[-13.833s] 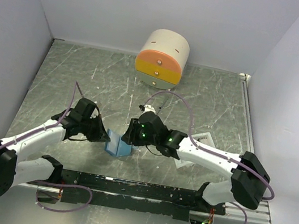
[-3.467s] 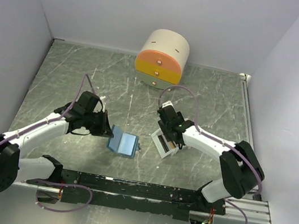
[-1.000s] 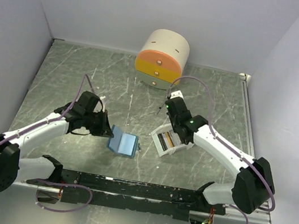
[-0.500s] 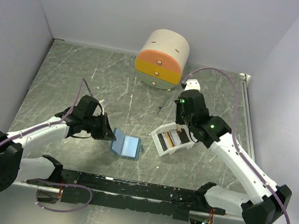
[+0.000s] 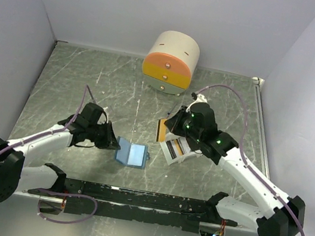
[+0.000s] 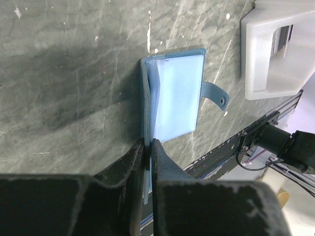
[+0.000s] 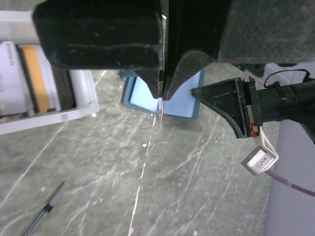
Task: Put the credit cards into the card holder
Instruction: Pick up the credit card from the storage box, then insert the credit card into the card holder.
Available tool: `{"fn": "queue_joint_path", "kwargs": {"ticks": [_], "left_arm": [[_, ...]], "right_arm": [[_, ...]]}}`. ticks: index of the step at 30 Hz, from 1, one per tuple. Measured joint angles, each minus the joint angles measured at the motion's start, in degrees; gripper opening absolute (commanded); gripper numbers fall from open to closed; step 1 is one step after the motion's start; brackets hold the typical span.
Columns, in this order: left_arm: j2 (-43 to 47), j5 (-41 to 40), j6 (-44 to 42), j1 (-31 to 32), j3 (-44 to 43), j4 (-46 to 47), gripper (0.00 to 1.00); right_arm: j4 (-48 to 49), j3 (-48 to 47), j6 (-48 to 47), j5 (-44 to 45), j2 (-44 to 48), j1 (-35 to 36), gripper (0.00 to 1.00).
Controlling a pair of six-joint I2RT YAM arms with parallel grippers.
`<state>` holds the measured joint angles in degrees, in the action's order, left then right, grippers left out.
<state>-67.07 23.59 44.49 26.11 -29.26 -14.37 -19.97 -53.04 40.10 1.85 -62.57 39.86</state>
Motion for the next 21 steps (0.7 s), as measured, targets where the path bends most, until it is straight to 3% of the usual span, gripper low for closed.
{"fn": "queue_joint_path", "kwargs": {"ticks": [4, 10, 21], "left_arm": [[0.5, -0.3, 0.2, 0.0, 0.4, 0.0, 0.12], [0.8, -1.6, 0.6, 0.0, 0.8, -0.6, 0.22], [1.3, -5.6, 0.5, 0.0, 0.8, -4.2, 0.27]], "right_arm": [[0.9, 2.1, 7.2, -1.2, -1.4, 0.4, 0.00], [3.3, 3.9, 15.3, -1.2, -5.1, 3.4, 0.00], [8.2, 4.0, 16.8, 1.4, -17.3, 11.6, 0.00]]}}
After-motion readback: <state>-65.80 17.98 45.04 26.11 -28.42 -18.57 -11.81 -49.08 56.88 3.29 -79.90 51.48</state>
